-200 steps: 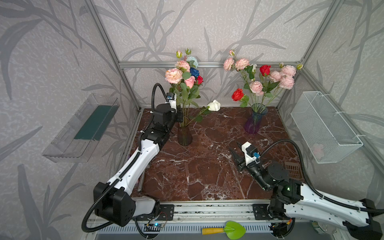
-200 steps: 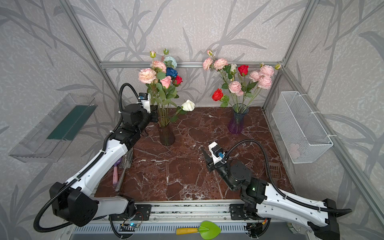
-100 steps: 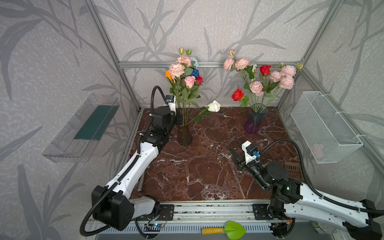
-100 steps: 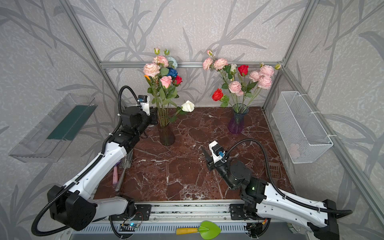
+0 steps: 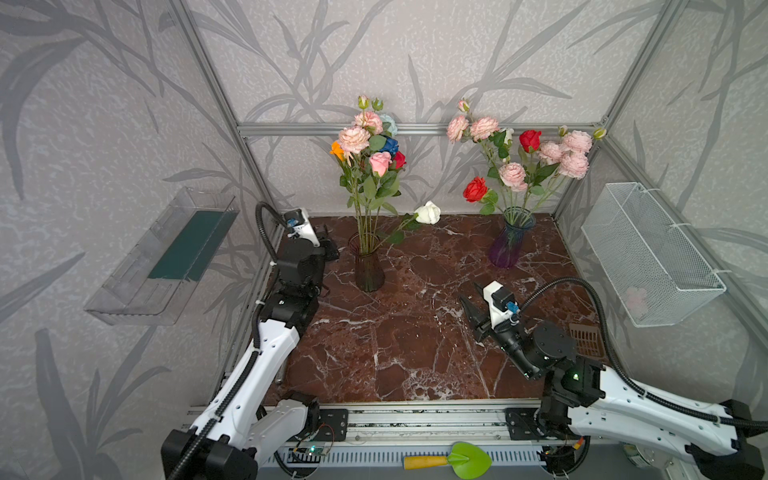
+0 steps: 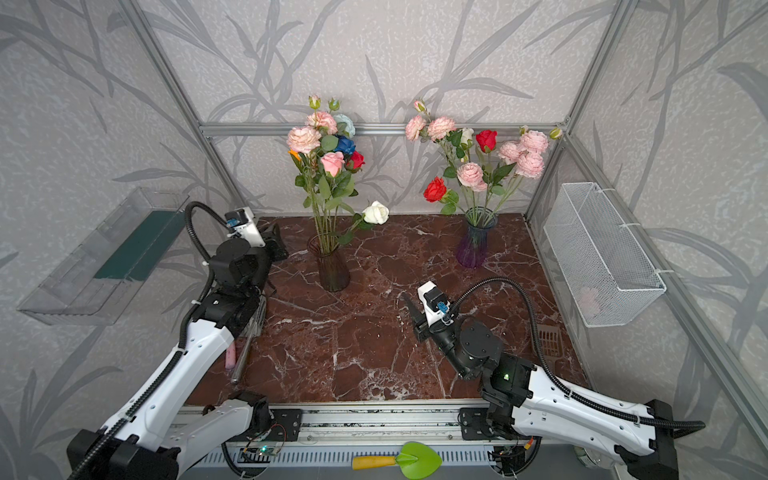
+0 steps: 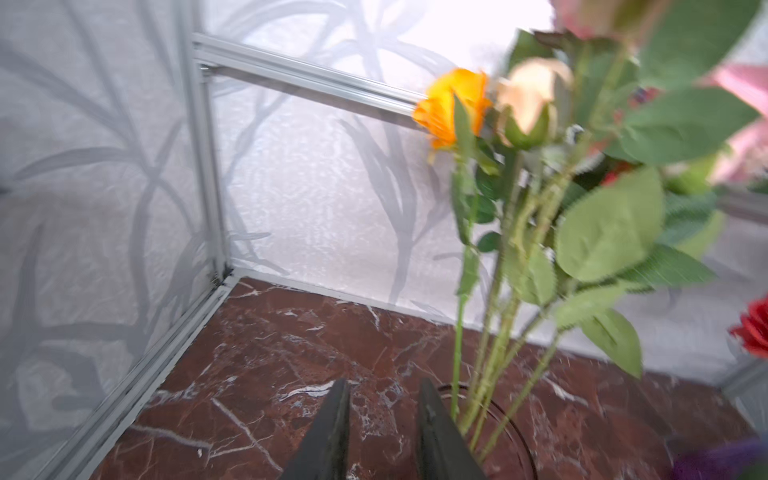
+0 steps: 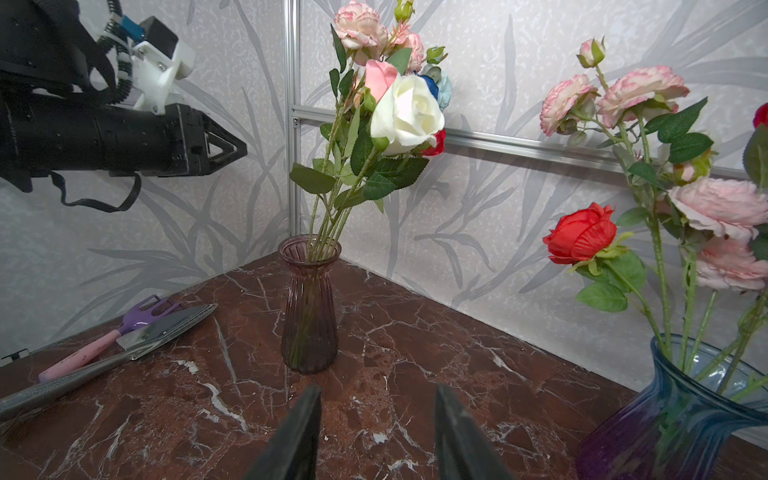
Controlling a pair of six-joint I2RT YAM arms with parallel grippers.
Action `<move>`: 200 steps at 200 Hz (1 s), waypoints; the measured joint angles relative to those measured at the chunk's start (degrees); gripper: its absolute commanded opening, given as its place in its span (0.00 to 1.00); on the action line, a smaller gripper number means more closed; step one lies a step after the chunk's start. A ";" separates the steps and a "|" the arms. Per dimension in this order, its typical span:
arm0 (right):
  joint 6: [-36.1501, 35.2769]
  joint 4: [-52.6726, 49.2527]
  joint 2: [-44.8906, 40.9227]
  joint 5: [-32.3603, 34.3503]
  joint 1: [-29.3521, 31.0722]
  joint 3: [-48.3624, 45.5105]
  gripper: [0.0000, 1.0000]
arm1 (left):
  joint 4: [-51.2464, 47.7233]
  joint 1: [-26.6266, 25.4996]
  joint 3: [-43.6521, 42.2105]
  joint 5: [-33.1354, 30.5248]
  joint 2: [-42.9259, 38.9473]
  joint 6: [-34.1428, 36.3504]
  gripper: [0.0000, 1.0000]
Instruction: Arrange the flowers into the vase
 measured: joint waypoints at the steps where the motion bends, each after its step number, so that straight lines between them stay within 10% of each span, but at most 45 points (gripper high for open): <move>1: 0.02 0.00 0.00 0.02 -0.02 0.00 0.47 | 0.04 0.20 -0.13 0.04 -0.07 -0.20 0.29; 79: 2.34 -0.81 -0.94 0.02 -0.90 -1.38 0.51 | 8.31 14.95 -9.46 14.86 19.85 -28.11 0.09; 200: 4.28 -6.21 -2.03 0.04 -1.84 -0.92 0.51 | 27.32 11.96 -9.49 25.99 43.28 -32.96 0.00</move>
